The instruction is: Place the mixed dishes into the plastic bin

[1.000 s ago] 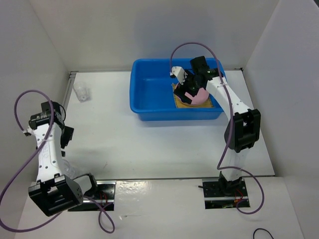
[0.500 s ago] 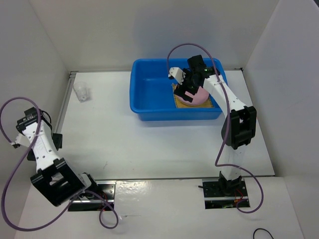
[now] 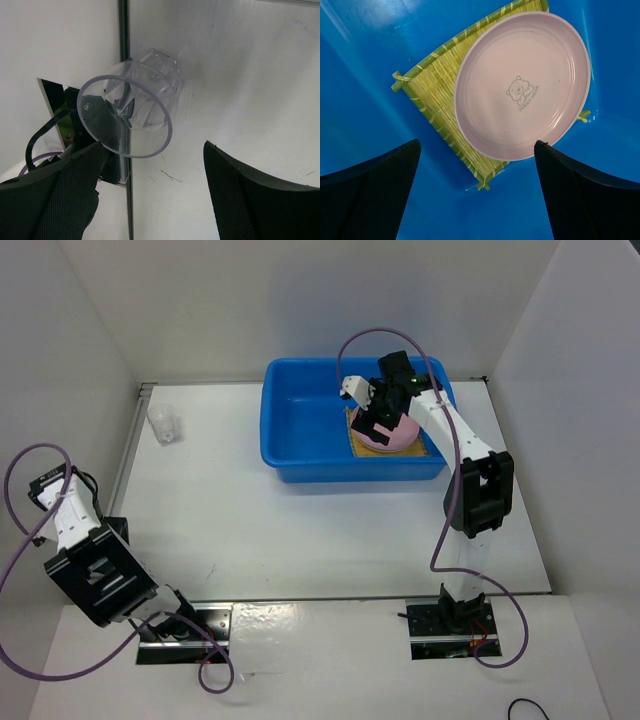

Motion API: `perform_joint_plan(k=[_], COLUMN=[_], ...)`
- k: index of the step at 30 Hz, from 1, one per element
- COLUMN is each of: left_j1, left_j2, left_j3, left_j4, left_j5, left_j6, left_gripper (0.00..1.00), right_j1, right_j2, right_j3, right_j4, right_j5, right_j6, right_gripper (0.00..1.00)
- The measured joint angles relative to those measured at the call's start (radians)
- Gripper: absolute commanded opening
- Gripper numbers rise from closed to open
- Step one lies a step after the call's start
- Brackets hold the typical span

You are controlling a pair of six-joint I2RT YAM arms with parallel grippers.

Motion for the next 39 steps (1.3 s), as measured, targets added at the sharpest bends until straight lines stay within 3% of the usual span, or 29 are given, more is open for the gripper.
perform_joint_plan(k=[9, 14, 18, 19, 20, 27, 30, 35, 39], left_j1=[0.0, -0.002, -0.009, -0.014, -0.019, -0.072, -0.121, -0.27, -0.405], left_j2=[0.094, 0.184, 0.217, 0.22, 0.225, 0.239, 0.243, 0.311, 0.407], left_j3=[0.001, 0.004, 0.005, 0.005, 0.005, 0.012, 0.092, 0.466, 0.816], left_j4=[-0.001, 0.002, 0.005, 0.008, 0.013, 0.05, 0.041, 0.007, 0.056], left_j5=[0.011, 0.013, 0.021, 0.028, 0.033, 0.069, 0.064, 0.04, 0.114], left_j6=[0.004, 0.004, 0.008, 0.01, 0.016, 0.036, 0.049, 0.078, 0.169], left_gripper=[0.87, 0.78, 0.37, 0.22, 0.01, 0.0, 0.0, 0.0, 0.0], right_j1=[-0.04, -0.045, -0.045, -0.045, -0.045, -0.045, -0.051, -0.08, -0.113], right_j2=[0.009, 0.009, 0.009, 0.009, 0.009, 0.008, 0.004, -0.043, -0.121], right_j3=[0.0, 0.0, 0.0, 0.0, 0.0, 0.0, -0.012, -0.103, -0.191], right_j4=[0.005, 0.014, 0.031, 0.034, 0.037, 0.053, 0.066, 0.102, 0.138], right_j5=[-0.01, -0.012, -0.012, -0.012, -0.011, -0.005, 0.003, 0.029, 0.064], right_j6=[0.024, 0.05, 0.063, 0.065, 0.066, 0.068, 0.072, 0.128, 0.192], right_gripper=[0.98, 0.98, 0.98, 0.98, 0.98, 0.98, 0.98, 0.98, 0.98])
